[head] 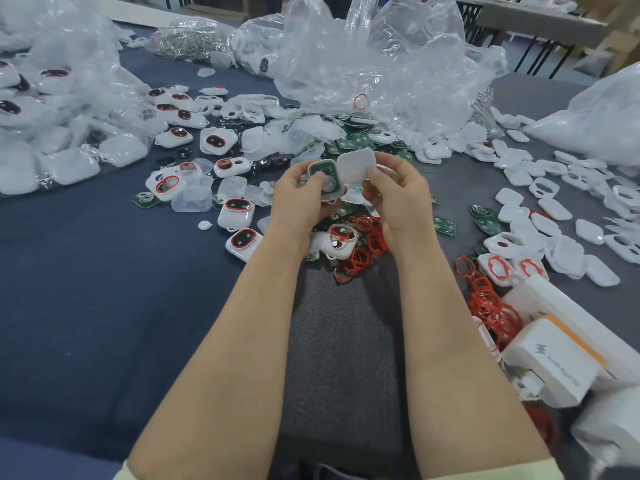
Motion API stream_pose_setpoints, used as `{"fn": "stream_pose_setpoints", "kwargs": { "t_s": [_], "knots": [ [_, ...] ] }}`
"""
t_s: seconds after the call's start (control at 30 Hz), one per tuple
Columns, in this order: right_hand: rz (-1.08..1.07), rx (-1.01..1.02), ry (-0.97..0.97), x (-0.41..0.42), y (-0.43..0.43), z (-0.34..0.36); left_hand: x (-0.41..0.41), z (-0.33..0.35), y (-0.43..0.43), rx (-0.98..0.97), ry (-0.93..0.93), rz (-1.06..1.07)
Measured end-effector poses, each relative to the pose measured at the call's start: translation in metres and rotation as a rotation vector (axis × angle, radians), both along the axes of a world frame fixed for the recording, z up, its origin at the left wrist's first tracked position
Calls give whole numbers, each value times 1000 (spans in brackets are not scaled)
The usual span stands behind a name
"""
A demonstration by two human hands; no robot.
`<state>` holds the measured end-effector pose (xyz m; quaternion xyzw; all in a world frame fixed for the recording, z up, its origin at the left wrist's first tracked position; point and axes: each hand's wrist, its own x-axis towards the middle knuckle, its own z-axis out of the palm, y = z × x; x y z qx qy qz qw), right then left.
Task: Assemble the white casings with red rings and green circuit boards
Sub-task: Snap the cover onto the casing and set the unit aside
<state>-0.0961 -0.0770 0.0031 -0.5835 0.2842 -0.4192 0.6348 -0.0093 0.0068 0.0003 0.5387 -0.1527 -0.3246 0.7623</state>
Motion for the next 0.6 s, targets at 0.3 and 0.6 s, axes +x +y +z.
{"fn": "stream_pose_setpoints", "kwargs": {
  "t_s": [0.3,0.6],
  "knots": [
    [-21,57,-45,0,0,1,2,1,-1,0,39,1],
    [-116,157,-51,-1,-2,2,5,-4,-1,-11,50,-21]
  ]
}}
